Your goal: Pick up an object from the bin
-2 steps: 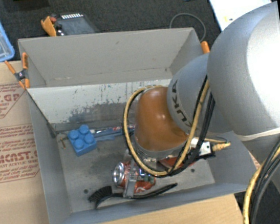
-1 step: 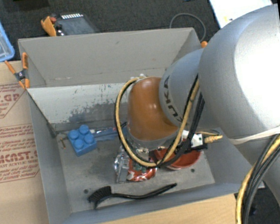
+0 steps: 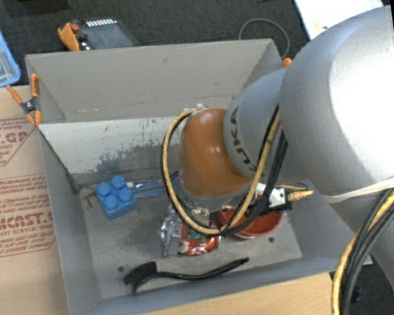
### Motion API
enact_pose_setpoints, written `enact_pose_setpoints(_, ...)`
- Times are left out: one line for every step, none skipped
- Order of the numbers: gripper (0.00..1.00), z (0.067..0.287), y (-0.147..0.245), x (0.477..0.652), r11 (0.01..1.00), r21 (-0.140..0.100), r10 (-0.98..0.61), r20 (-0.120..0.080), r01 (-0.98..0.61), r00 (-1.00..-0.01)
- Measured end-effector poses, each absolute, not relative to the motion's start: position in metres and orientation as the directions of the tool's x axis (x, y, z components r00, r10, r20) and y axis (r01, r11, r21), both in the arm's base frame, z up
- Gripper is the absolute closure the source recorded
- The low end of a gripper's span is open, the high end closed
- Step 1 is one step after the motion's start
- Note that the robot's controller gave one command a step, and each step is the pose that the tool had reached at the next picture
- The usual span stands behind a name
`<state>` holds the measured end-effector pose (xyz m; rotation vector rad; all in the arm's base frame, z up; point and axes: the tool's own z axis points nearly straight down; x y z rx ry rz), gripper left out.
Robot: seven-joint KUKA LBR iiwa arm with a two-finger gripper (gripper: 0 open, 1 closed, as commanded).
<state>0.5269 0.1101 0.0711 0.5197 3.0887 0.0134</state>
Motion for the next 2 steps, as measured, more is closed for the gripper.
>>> enact_pose_setpoints(1.00, 0.076, 0.110, 0.526, 0.945, 0.010, 0.327, -0.007, 0.327, -0.945)
enact_pose_setpoints(1.00, 0.092, 0.111, 0.526, 0.945, 0.010, 0.326, -0.005, 0.326, -0.945)
